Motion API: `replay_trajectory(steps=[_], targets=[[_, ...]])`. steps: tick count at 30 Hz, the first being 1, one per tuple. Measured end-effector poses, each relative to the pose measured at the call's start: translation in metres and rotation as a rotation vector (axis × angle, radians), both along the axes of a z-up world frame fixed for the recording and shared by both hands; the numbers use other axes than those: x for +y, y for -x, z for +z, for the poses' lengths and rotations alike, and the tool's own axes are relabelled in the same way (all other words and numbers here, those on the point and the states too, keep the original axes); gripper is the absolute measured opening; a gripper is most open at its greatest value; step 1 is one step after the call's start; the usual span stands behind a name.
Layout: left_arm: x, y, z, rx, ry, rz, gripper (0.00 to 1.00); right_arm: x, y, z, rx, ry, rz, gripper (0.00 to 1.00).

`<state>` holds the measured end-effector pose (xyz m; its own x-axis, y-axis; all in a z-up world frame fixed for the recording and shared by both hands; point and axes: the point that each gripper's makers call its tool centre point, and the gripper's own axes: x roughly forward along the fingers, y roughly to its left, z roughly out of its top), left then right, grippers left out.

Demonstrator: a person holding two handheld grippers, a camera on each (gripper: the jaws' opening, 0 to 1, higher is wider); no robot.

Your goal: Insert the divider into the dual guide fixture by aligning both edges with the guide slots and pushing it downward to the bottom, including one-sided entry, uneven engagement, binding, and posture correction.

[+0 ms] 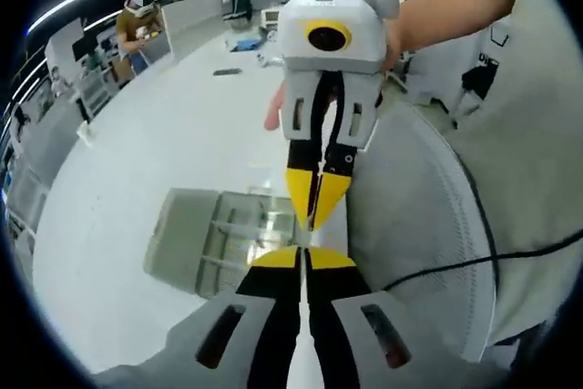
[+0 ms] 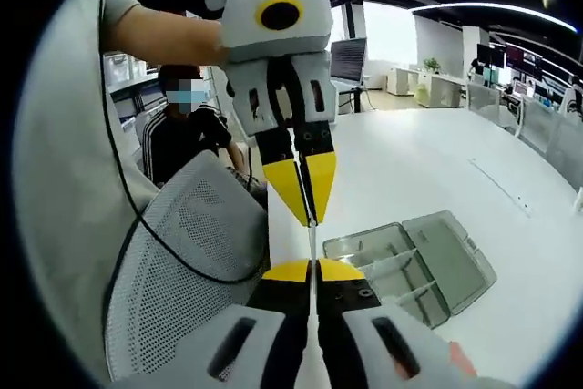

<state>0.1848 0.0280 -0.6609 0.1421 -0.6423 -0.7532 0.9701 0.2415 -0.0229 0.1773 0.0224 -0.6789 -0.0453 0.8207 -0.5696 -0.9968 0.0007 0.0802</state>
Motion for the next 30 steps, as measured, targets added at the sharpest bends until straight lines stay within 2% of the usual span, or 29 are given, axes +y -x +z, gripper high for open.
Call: replay_trajectory(steps=[11,16,19,23,25,27,30], targets=[[-0.0008,0.0015,-0.0013,0.048,-0.017,0.007,0.0,-0.0002,-0.0024,-0.0029,-0.01,-0.003,-0.004,0.0],[-0.0009,0.0033,-0.0024,0.063,-0.024,-0.002,0.0,-0.0004,0.0009,-0.0048,0.018,0.002,-0.011,0.0],[-0.0007,0.0034,-0.0027,0.077,-0.031,0.0,0.0,0.0,0.0,-0.0045,0.011,0.003,-0.011,0.0],[-0.0012,0.0044,-0.0022,0.077,-0.043,-0.017,0.0,-0.0004,0.0004,-0.0041,0.038,0.009,-0.027,0.0],[-0.0018,0.0044,-0.0021,0.071,-0.052,-0.026,0.0,-0.0005,-0.0001,-0.0035,0.021,0.01,-0.023,0.0],[-0.0013,0.0045,-0.0031,0.07,-0.063,-0.034,0.0,-0.0007,-0.0015,-0.0031,0.037,0.012,-0.038,0.0],[0.0,0.0044,-0.0043,0.065,-0.078,-0.041,0.0,-0.0025,-0.0043,-0.0036,0.036,0.021,-0.054,0.05]])
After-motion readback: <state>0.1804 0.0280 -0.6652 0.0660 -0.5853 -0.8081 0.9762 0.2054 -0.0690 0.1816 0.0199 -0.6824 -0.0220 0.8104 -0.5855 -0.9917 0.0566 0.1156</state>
